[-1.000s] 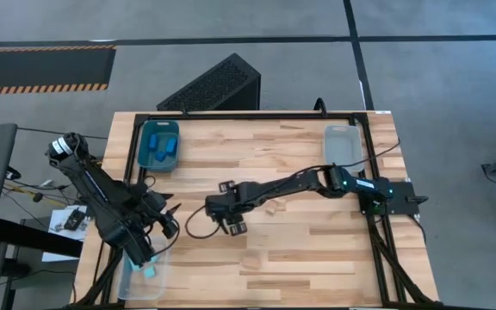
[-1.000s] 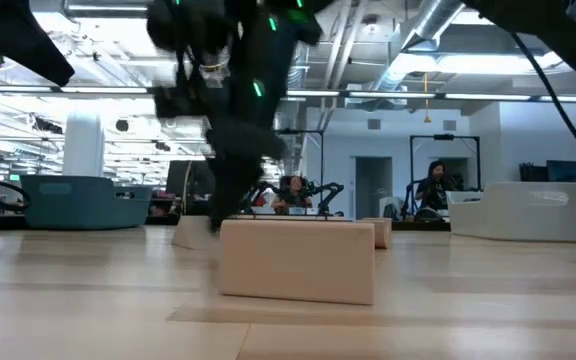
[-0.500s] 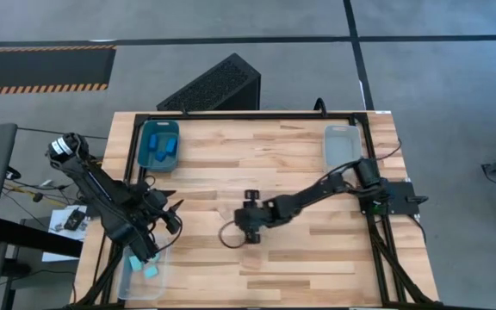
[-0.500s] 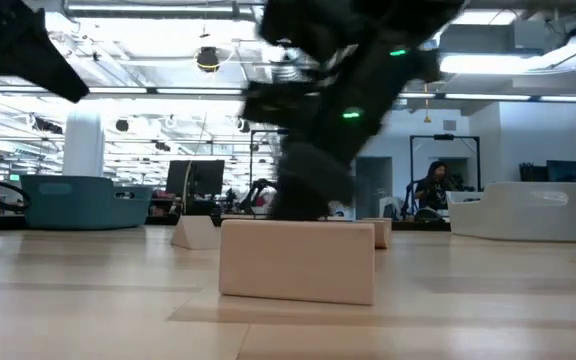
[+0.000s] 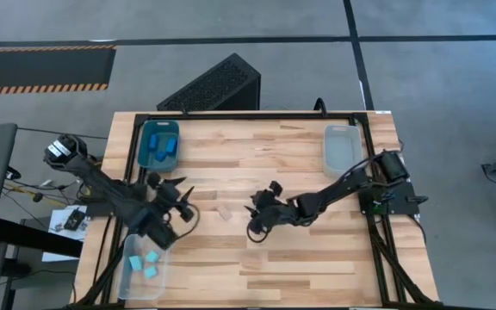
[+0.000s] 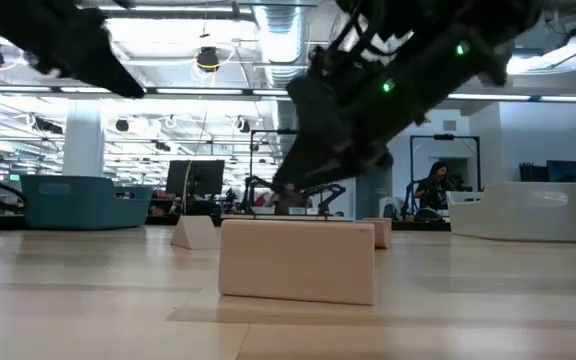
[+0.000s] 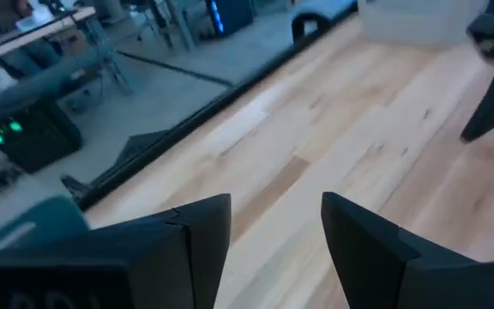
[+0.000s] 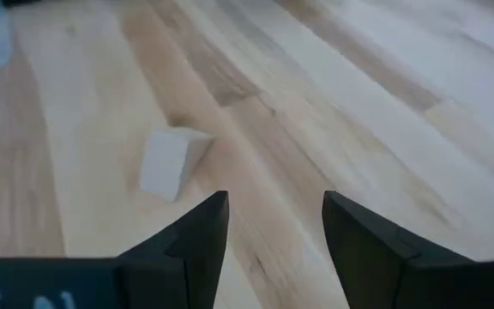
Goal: Sort & place blocks by color
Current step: Put the top left brown block into the grey bin
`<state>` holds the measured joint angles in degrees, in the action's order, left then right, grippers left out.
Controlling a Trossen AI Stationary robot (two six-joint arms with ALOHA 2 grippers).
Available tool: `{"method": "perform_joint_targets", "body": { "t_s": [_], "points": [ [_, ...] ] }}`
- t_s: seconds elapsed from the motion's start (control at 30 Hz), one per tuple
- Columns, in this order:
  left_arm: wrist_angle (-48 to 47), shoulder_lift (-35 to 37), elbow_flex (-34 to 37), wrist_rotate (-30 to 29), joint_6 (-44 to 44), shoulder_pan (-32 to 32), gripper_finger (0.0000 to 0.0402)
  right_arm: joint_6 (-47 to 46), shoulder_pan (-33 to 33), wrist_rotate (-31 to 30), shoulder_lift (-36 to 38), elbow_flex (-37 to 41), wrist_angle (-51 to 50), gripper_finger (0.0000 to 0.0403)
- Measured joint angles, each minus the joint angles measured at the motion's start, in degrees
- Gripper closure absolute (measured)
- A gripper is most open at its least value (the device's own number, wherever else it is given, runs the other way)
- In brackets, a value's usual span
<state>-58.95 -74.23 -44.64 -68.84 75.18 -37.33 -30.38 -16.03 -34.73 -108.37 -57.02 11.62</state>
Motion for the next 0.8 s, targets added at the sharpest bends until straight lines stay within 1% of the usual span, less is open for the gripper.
{"method": "perform_joint_targets", "body": {
  "t_s": [0.07, 0.1, 0.17, 0.23, 0.3, 0.37, 0.4, 0.47, 0.5, 0.6, 0.73, 0.8],
  "points": [
    [5.79, 0.01, 0.00, 2.93, -11.52, 2.80, 0.0228, -1.33, -1.20, -1.01, -1.98, 0.32, 4.31, 0.0186],
    [8.97, -0.01, 0.00, 5.03, -17.67, 4.14, 0.0228, -0.95, -1.95, -1.20, -3.30, -0.06, 7.32, 0.0186],
    [13.60, -0.01, 0.00, 8.62, -27.13, 6.67, 0.0228, 0.66, -3.34, -3.29, -6.09, -1.11, 11.67, 0.0186],
    [18.15, -0.01, 0.00, 10.13, -34.43, 8.93, 0.0228, 2.07, -4.34, -6.74, -9.20, -2.76, 13.09, 0.0185],
    [22.90, -0.01, 0.00, 10.33, -41.12, 11.28, 0.0228, 2.19, -4.65, -12.41, -12.41, -5.24, 13.39, 0.0183],
    [27.14, 0.01, 0.00, 12.04, -47.71, 13.57, 0.0228, 1.84, -4.70, -16.96, -15.01, -7.51, 14.59, 0.0178],
    [28.81, 0.01, -0.02, 13.53, -50.28, 14.57, 0.0228, 1.92, -4.43, -17.03, -16.35, -9.13, 15.59, 0.0173],
    [30.63, -0.01, -0.02, 16.64, -53.29, 16.21, 0.0228, 1.96, -3.76, -15.67, -18.71, -12.16, 15.60, 0.0162],
    [31.10, -0.01, -0.02, 18.01, -53.94, 16.81, 0.0228, 2.17, -3.60, -13.60, -19.96, -13.74, 15.62, 0.0155],
    [30.95, -0.01, -0.02, 19.74, -54.93, 17.73, 0.0228, 3.27, -3.39, -9.34, -22.74, -17.86, 12.45, 0.0134],
    [30.97, -0.01, -0.02, 19.81, -57.42, 17.93, 0.0228, 3.60, -3.31, -9.12, -24.86, -22.72, 5.88, 0.0106],
    [31.05, -0.01, -0.02, 19.84, -58.04, 17.93, 0.0228, 1.46, -2.78, -8.99, -26.03, -24.90, 3.45, 0.0097]
  ]
}}
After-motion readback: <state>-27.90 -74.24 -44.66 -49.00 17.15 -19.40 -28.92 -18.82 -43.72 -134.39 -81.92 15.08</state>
